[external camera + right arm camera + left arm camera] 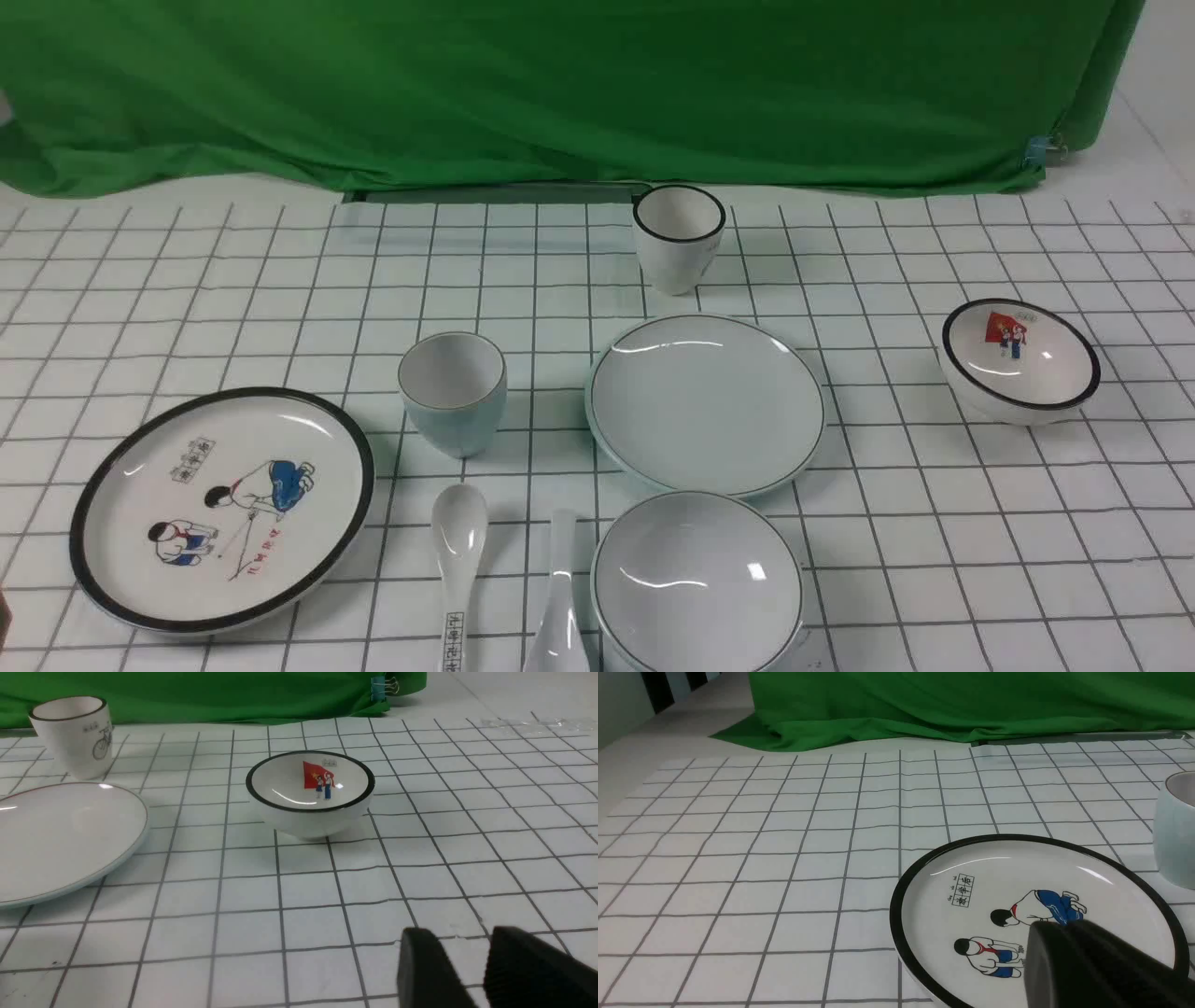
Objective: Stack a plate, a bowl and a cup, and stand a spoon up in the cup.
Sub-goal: Use the right arm to grab a blue rice bowl
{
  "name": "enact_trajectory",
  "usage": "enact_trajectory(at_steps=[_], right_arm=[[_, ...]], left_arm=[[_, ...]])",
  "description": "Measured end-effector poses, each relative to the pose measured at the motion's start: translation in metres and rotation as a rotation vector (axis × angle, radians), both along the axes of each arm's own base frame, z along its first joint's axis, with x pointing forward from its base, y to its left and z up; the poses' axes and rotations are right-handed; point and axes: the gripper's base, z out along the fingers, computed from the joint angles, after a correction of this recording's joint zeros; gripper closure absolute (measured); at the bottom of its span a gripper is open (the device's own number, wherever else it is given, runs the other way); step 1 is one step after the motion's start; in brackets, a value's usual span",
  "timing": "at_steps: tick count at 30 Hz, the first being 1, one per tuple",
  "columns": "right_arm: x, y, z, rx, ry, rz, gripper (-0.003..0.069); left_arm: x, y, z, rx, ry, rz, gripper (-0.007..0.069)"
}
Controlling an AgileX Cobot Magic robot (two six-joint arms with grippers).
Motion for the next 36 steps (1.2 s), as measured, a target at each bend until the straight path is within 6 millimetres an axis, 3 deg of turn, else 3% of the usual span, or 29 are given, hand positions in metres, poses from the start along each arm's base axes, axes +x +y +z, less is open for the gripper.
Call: enact_trajectory(at_steps=[36], right_arm=[[0.0000,0.0000,0.0000,-0.024,0.001,0.005,0.0416]], left_arm=[[0.0000,0.0000,-0.0001,0.000,0.001,0.000,0.0652]])
